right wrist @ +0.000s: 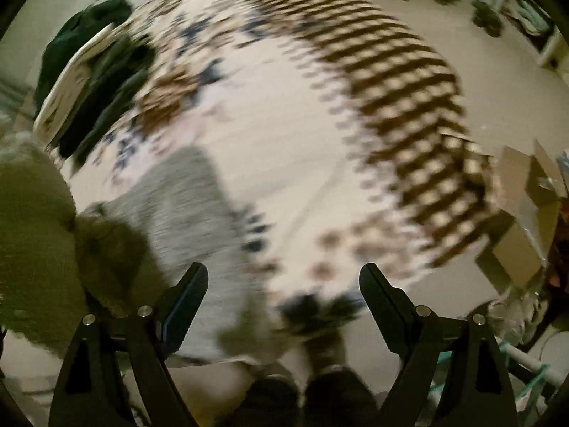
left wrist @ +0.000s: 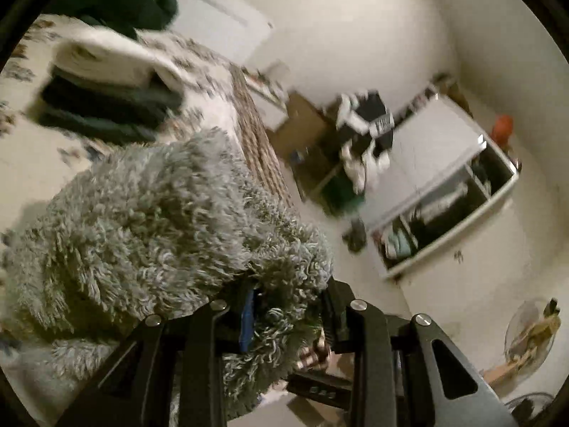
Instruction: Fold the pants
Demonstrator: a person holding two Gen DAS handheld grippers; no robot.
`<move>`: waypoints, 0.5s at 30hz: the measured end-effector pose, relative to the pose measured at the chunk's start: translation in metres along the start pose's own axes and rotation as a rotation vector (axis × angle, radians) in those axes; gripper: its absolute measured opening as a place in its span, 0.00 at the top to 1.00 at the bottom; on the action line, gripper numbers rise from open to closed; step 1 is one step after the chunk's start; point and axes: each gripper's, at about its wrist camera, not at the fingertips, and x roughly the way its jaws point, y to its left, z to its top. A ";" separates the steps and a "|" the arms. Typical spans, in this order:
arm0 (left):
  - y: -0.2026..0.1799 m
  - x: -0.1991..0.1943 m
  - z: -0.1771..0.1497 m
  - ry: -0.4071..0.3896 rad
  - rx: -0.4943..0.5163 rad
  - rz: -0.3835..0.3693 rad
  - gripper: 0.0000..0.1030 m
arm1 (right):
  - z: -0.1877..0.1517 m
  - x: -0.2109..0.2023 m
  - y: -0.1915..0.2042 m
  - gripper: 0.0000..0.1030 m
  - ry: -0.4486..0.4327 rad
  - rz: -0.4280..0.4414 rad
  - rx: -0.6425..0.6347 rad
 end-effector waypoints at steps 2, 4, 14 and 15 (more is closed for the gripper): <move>-0.009 0.027 -0.015 0.062 0.018 -0.004 0.74 | 0.003 -0.002 -0.028 0.14 -0.020 -0.051 0.030; -0.016 0.050 -0.026 0.122 0.033 0.013 0.74 | 0.006 -0.002 -0.052 0.14 -0.014 -0.065 0.063; -0.058 0.067 -0.046 0.330 0.077 0.057 0.00 | 0.010 -0.001 -0.099 0.06 0.027 0.039 0.159; -0.055 0.052 -0.037 0.317 0.069 0.062 0.00 | 0.011 0.000 -0.098 0.06 0.026 0.080 0.170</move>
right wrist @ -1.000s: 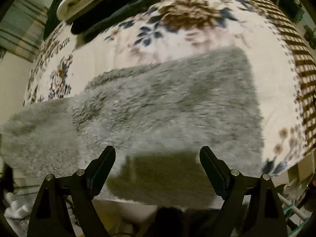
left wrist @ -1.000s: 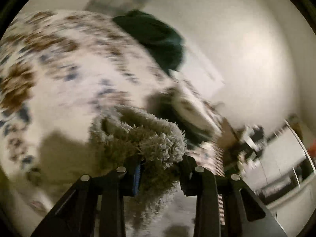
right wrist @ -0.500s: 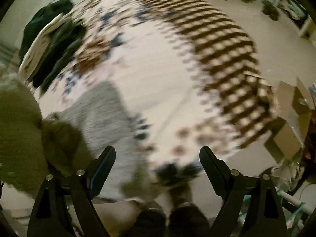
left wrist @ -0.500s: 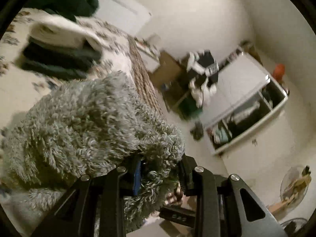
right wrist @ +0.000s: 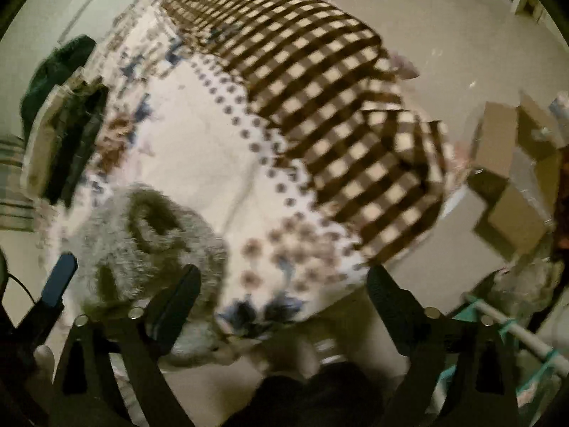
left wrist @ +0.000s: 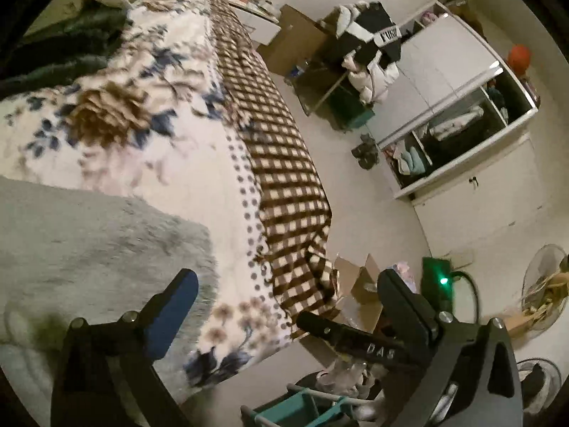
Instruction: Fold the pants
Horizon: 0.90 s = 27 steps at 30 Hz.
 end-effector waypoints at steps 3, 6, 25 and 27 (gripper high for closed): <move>0.043 -0.029 0.011 -0.037 -0.049 0.084 0.00 | 0.005 0.006 0.024 0.06 0.019 0.149 -0.020; 0.105 -0.067 0.017 -0.077 -0.135 0.214 0.00 | 0.011 0.020 0.060 0.06 0.042 0.271 -0.090; 0.245 -0.031 0.013 0.049 -0.305 0.362 0.00 | 0.035 0.054 0.101 0.30 0.084 0.331 -0.034; 0.247 -0.030 0.013 0.044 -0.321 0.353 0.00 | 0.020 0.051 0.078 0.30 0.100 0.311 0.045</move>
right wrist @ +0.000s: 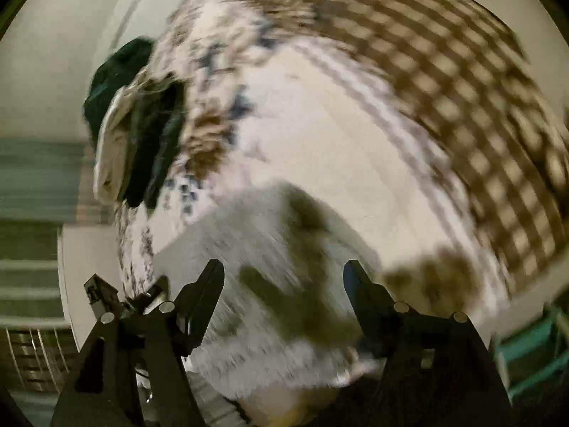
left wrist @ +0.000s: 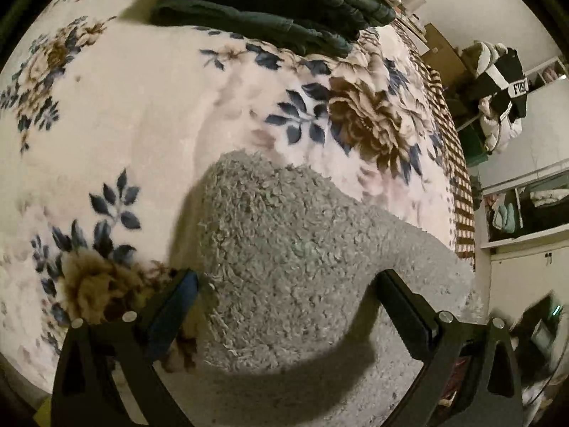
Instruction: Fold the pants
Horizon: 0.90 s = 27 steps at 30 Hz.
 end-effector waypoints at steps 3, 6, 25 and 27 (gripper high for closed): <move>0.000 0.001 -0.002 -0.004 0.000 0.001 0.00 | -0.026 0.027 -0.043 0.30 0.108 0.018 0.186; -0.003 0.003 -0.002 -0.010 0.011 0.012 0.00 | -0.045 0.071 -0.061 0.35 0.209 0.155 0.309; -0.017 -0.007 0.001 -0.013 0.046 -0.010 0.00 | -0.062 0.025 -0.033 0.35 0.112 -0.136 0.118; -0.020 -0.017 0.003 -0.033 0.057 -0.025 0.00 | -0.047 0.011 -0.020 0.19 0.028 -0.017 0.105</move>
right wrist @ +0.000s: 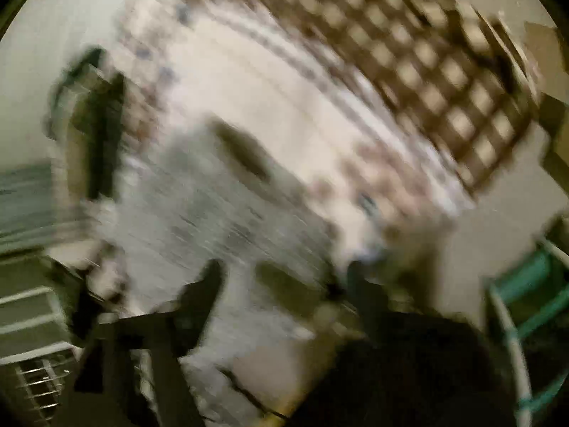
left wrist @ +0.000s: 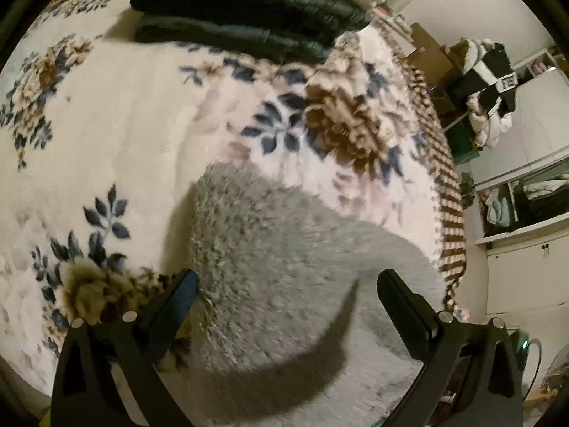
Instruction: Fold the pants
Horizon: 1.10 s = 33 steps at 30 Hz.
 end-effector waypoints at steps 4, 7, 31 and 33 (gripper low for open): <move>-0.003 0.001 0.008 -0.014 0.011 -0.002 0.00 | 0.038 0.028 0.032 0.19 0.009 0.100 -0.086; 0.001 0.017 0.020 -0.010 0.002 0.014 0.00 | 0.058 0.072 0.044 0.19 0.106 0.126 -0.071; 0.050 0.001 -0.036 0.057 -0.116 -0.179 0.00 | 0.002 0.092 -0.015 0.00 0.232 0.160 -0.146; 0.056 0.018 -0.043 0.085 -0.126 -0.171 0.00 | 0.003 0.121 -0.013 0.00 0.270 0.193 -0.151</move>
